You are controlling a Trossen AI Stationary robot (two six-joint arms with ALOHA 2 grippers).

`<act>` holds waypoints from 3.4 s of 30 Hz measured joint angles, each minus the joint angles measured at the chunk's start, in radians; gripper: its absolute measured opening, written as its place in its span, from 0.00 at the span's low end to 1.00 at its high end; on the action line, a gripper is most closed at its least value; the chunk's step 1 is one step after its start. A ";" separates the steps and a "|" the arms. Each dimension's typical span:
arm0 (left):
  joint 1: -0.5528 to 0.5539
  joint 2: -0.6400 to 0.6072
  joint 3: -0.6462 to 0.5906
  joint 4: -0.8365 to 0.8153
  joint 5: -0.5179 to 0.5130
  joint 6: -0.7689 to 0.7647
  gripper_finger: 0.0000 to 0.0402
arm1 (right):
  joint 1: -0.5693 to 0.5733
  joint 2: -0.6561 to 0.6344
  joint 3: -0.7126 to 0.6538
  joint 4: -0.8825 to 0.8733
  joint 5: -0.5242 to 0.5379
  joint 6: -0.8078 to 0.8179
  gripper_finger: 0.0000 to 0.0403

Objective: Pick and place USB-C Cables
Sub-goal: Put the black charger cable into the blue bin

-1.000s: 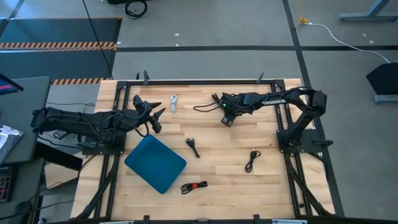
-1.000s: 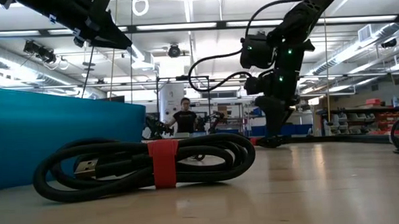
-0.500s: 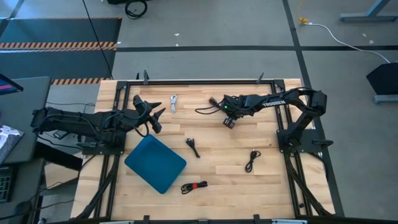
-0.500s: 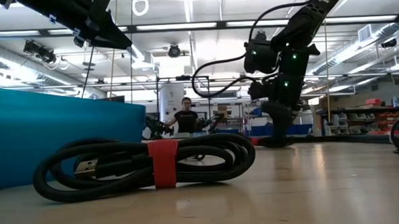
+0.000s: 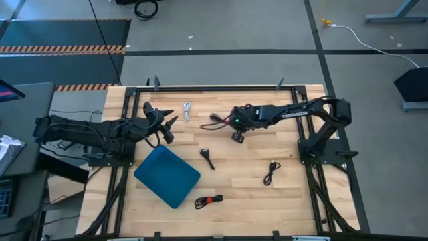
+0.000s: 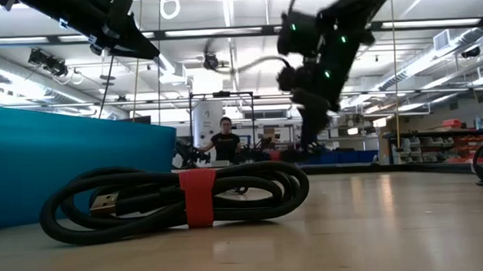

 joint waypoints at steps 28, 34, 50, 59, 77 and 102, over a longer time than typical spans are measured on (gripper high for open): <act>0.000 -0.162 0.000 0.106 0.354 0.132 0.38 | 0.406 0.002 0.395 -0.007 -0.013 0.025 0.01; 0.000 -0.162 0.000 0.129 0.360 0.128 0.38 | 0.426 0.002 0.395 0.111 -0.120 0.046 0.01; -0.015 -0.157 0.001 0.127 0.623 0.053 0.38 | 0.407 0.074 0.394 0.104 -0.167 0.062 0.01; -0.054 -0.102 0.000 0.056 0.617 0.059 0.38 | 0.365 0.060 0.394 0.075 -0.123 0.011 0.01; -0.135 0.016 0.000 -0.006 0.600 0.054 0.67 | 0.330 0.059 0.394 0.038 -0.095 -0.044 0.01; -0.139 0.023 0.000 -0.146 0.488 -0.046 0.41 | 0.338 0.058 0.394 0.130 -0.095 -0.108 0.02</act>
